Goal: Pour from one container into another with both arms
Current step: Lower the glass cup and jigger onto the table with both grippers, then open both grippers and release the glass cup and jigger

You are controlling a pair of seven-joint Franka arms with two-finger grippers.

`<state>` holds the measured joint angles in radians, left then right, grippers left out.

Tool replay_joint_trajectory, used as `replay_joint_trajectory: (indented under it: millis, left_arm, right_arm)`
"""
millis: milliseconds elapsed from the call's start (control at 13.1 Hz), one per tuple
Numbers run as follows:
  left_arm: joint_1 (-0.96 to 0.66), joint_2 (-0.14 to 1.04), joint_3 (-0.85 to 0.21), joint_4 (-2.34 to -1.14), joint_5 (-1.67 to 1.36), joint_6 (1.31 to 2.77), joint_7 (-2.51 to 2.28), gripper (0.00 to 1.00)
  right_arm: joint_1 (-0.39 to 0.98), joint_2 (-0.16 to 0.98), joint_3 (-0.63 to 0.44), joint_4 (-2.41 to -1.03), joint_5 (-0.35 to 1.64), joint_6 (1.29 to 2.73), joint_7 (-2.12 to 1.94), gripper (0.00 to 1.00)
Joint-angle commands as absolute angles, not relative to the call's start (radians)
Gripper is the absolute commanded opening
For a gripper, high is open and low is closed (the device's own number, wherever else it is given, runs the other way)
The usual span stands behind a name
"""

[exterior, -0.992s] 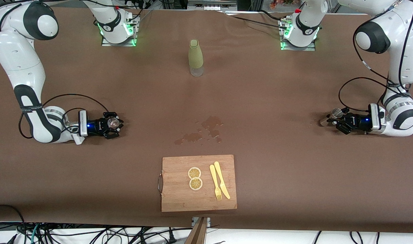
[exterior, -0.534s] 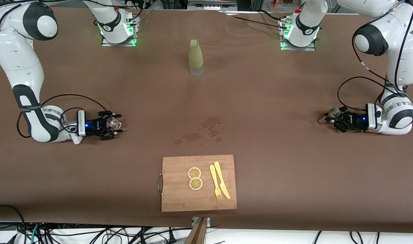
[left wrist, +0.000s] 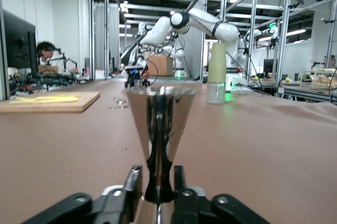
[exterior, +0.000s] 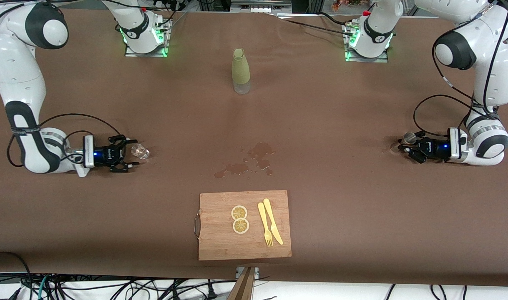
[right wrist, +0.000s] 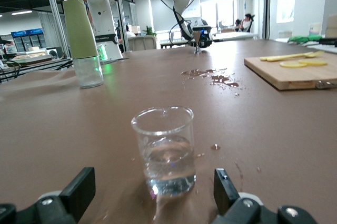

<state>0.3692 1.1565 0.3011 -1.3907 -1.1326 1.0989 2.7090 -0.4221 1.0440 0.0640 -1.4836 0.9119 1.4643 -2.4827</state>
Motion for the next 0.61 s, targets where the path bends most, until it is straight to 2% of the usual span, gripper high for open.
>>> replay_joint_trajectory:
  millis: [0, 305, 534]
  left_arm:
    - [0.364, 1.155, 0.308, -1.320, -1.091, 1.109, 2.657, 1.00]
    - [0.364, 1.114, 0.310, -1.181, -1.034, 1.108, 2.363, 1.00]
    - [0.353, 1.042, 0.310, -1.166, -0.971, 1.108, 2.139, 1.00]
  right_arm:
    - [-0.431, 0.956, 0.017, -1.489, 0.847, 1.419, -2.367, 1.00]
    - [-0.430, 0.838, -0.049, -1.489, 0.744, 1.356, -2.177, 1.00]
    - [-0.428, 0.721, -0.054, -1.489, 0.654, 1.332, -1.954, 1.00]
